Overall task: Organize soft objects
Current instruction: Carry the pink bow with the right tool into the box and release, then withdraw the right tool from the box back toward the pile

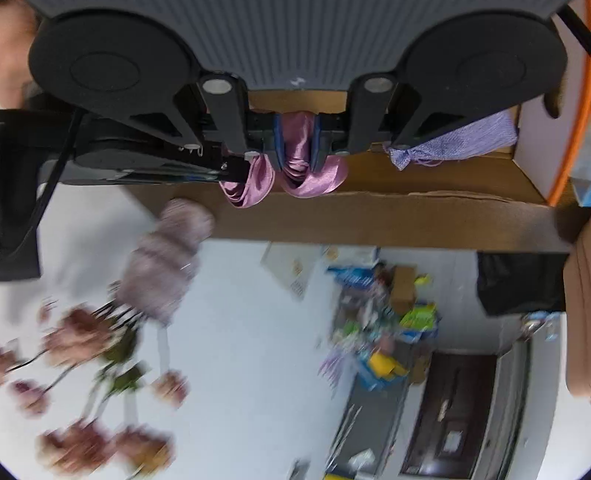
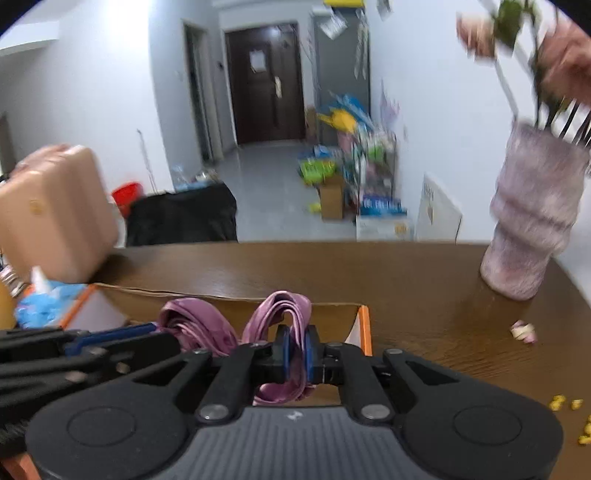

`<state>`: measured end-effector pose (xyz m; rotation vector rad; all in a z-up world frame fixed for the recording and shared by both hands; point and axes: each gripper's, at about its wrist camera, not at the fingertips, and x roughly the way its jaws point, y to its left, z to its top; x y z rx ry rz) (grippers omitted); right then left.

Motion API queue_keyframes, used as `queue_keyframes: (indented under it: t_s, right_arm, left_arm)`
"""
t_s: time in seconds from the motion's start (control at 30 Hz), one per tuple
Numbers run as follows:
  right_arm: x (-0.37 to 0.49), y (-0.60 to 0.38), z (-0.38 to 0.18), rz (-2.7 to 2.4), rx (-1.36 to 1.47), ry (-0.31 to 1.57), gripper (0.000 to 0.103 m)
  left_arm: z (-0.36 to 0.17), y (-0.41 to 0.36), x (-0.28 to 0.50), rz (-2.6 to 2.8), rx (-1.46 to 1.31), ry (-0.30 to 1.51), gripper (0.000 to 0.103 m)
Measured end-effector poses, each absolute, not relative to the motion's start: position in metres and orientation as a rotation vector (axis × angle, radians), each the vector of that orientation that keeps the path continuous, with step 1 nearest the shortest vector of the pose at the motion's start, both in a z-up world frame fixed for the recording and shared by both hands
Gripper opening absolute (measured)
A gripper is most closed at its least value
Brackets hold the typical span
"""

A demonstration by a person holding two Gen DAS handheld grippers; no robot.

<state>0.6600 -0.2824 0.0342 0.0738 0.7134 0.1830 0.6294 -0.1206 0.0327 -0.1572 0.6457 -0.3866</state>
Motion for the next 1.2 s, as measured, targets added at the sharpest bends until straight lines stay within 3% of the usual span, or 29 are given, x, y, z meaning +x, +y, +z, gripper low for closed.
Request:
queue_keyframes:
  t_s: [0.1, 0.17, 0.23, 0.4, 0.47, 0.5, 0.63, 0.73, 0.83, 1.03, 1.2]
  right_arm:
    - [0.692, -0.285, 0.016, 0.134, 0.09, 0.767, 0.008]
    - [0.701, -0.284, 0.011, 0.099, 0.063, 0.774, 0.015]
    - [0.705, -0.285, 0.01, 0.086, 0.067, 0.791, 0.025]
    - [0.693, -0.294, 0.028, 0.084, 0.077, 0.755, 0.028]
    - [0.68, -0.297, 0.045, 0.087, 0.08, 0.729, 0.028]
    - [0.673, -0.301, 0.053, 0.091, 0.079, 0.716, 0.03]
    - [0.612, -0.309, 0.091, 0.123, 0.027, 0.615, 0.061]
    - [0.555, -0.311, 0.116, 0.131, -0.043, 0.528, 0.07]
    - [0.496, -0.318, 0.132, 0.163, -0.015, 0.444, 0.089]
    - [0.39, -0.321, 0.14, 0.191, 0.021, 0.328, 0.092]
    - [0.297, -0.312, 0.131, 0.19, 0.02, 0.205, 0.103]
  left_arm:
    - [0.012, -0.132, 0.657, -0.376, -0.156, 0.702, 0.017]
    - [0.004, -0.129, 0.666, -0.368, -0.164, 0.721, 0.024]
    - [0.001, -0.121, 0.666, -0.359, -0.181, 0.73, 0.045]
    - [0.02, -0.104, 0.647, -0.347, -0.124, 0.684, 0.053]
    - [0.037, -0.095, 0.633, -0.339, -0.097, 0.678, 0.069]
    - [0.046, -0.089, 0.623, -0.327, -0.076, 0.671, 0.084]
    - [0.082, -0.057, 0.572, -0.278, 0.028, 0.563, 0.088]
    - [0.109, -0.031, 0.526, -0.221, 0.083, 0.463, 0.101]
    - [0.127, -0.006, 0.472, -0.192, 0.083, 0.383, 0.103]
    - [0.121, 0.024, 0.373, -0.134, 0.071, 0.286, 0.103]
    - [0.096, 0.032, 0.29, -0.094, 0.129, 0.209, 0.103]
